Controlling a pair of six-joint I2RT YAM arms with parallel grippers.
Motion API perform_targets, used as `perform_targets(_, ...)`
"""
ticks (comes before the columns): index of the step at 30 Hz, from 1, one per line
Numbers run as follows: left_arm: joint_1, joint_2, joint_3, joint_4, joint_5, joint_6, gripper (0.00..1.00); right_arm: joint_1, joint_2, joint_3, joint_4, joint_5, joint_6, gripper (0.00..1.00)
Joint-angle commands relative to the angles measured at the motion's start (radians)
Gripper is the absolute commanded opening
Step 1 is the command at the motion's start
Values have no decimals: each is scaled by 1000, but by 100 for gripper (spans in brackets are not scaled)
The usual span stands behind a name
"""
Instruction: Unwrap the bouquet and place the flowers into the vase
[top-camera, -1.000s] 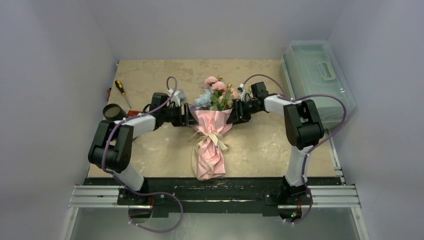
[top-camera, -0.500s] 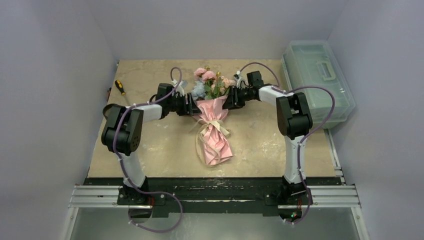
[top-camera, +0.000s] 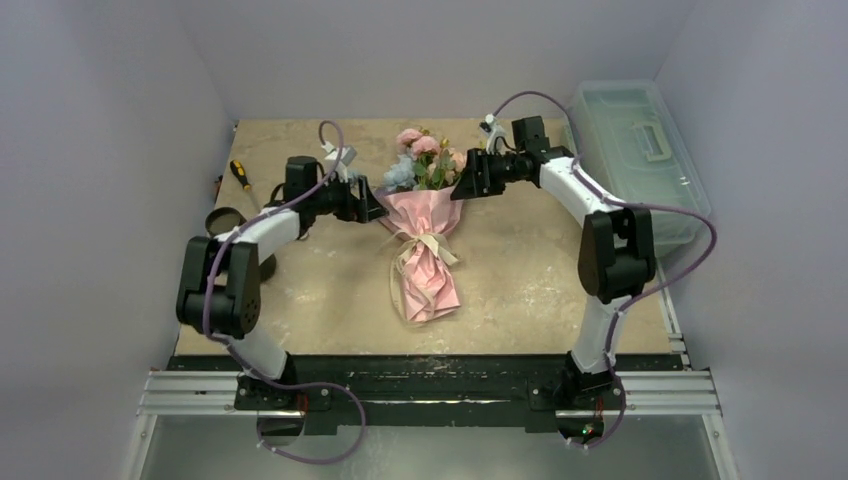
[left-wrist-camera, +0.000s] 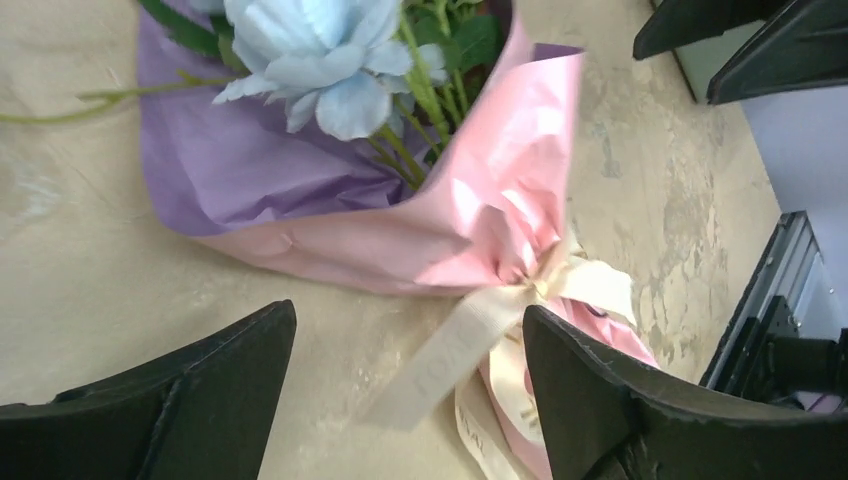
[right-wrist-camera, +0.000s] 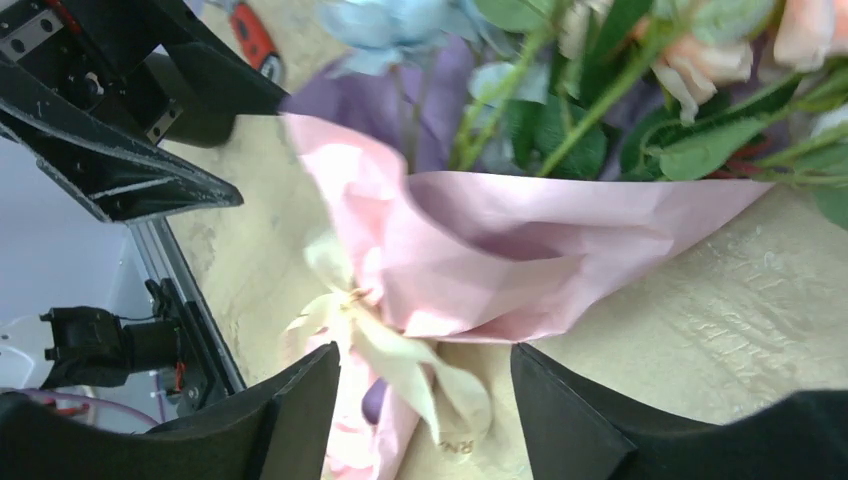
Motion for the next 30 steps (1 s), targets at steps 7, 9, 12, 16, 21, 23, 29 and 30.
perform_targets(7, 36, -276, -82, -221, 193, 657, 83, 56, -213, -125, -171, 41, -75, 66)
perform_targets(9, 31, -273, -90, -217, 192, 706, 81, 94, -202, -127, -172, 42, -57, 65)
perform_targets(12, 14, -259, -84, -237, 187, 796, 76, 145, -184, -123, -167, 56, -49, 63)
perform_targets(16, -9, -252, -93, -245, 158, 888, 72, 185, -143, -111, -188, 60, -51, 59)
perform_targets(21, -35, -233, -102, -231, 135, 933, 72, 207, -99, -111, -178, 54, -39, 59)
perform_targets(23, -58, -226, -104, -231, 119, 961, 73, 210, -76, -102, -171, 56, -34, 59)
perform_targets(29, -99, -183, -89, -219, 84, 1011, 74, 210, -19, -59, -180, 34, -26, 61)
perform_targets(30, -103, -175, -86, -220, 78, 1016, 74, 210, -15, -53, -177, 23, -20, 58)
